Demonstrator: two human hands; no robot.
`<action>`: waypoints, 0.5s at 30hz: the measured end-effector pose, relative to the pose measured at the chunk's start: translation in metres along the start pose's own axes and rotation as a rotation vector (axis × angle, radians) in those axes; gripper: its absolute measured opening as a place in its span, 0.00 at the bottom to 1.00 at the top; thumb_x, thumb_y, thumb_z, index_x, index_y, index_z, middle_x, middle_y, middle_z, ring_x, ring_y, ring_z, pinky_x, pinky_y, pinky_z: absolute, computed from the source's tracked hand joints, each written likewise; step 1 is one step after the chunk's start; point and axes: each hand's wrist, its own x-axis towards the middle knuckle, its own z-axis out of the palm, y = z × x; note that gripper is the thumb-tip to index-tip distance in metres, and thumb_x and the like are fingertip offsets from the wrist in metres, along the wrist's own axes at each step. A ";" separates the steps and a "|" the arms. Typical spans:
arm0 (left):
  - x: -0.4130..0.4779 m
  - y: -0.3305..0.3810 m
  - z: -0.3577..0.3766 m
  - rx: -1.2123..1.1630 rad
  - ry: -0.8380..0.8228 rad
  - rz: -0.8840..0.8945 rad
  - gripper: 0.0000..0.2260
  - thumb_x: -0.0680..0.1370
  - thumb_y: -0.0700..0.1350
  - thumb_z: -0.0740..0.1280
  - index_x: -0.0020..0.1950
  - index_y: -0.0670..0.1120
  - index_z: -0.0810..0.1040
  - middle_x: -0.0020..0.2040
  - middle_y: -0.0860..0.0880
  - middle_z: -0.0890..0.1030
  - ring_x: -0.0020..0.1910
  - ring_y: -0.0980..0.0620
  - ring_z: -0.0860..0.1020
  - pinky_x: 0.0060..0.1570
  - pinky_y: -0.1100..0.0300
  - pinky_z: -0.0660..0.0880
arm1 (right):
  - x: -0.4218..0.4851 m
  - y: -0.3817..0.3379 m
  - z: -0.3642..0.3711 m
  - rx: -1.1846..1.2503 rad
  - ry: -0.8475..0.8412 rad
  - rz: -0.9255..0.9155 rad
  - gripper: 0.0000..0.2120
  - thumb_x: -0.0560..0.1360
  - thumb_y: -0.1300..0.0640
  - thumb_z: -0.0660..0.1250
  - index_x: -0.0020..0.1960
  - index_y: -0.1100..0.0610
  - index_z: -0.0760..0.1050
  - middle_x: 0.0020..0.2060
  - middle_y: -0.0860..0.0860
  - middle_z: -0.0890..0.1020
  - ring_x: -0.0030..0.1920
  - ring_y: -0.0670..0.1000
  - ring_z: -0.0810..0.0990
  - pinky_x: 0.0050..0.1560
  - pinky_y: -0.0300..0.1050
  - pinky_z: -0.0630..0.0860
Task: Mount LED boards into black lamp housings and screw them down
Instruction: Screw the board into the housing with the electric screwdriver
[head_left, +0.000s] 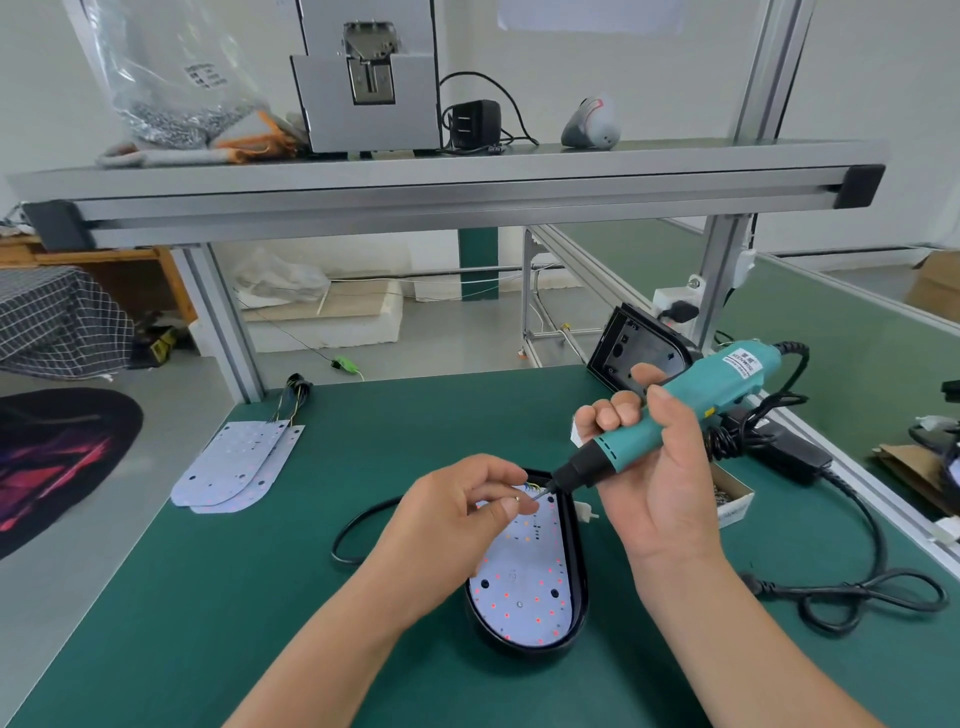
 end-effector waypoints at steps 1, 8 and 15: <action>0.000 0.001 0.000 0.002 0.000 -0.001 0.10 0.82 0.48 0.66 0.60 0.60 0.80 0.53 0.62 0.88 0.37 0.63 0.79 0.33 0.64 0.77 | 0.000 0.001 0.000 -0.004 0.002 0.002 0.07 0.81 0.57 0.64 0.57 0.55 0.77 0.35 0.50 0.72 0.37 0.50 0.74 0.52 0.49 0.80; -0.001 0.002 0.000 0.028 -0.004 -0.013 0.10 0.84 0.46 0.67 0.60 0.61 0.80 0.53 0.64 0.87 0.43 0.62 0.81 0.35 0.63 0.78 | 0.000 0.002 -0.002 -0.027 -0.003 -0.004 0.06 0.82 0.57 0.64 0.58 0.54 0.76 0.35 0.50 0.72 0.38 0.51 0.74 0.54 0.50 0.79; -0.002 0.008 0.002 0.029 -0.015 -0.009 0.11 0.80 0.52 0.66 0.57 0.69 0.79 0.53 0.64 0.87 0.40 0.62 0.79 0.35 0.64 0.78 | 0.000 0.005 -0.004 -0.051 0.003 -0.009 0.08 0.80 0.57 0.66 0.59 0.55 0.75 0.36 0.51 0.73 0.38 0.51 0.75 0.54 0.51 0.80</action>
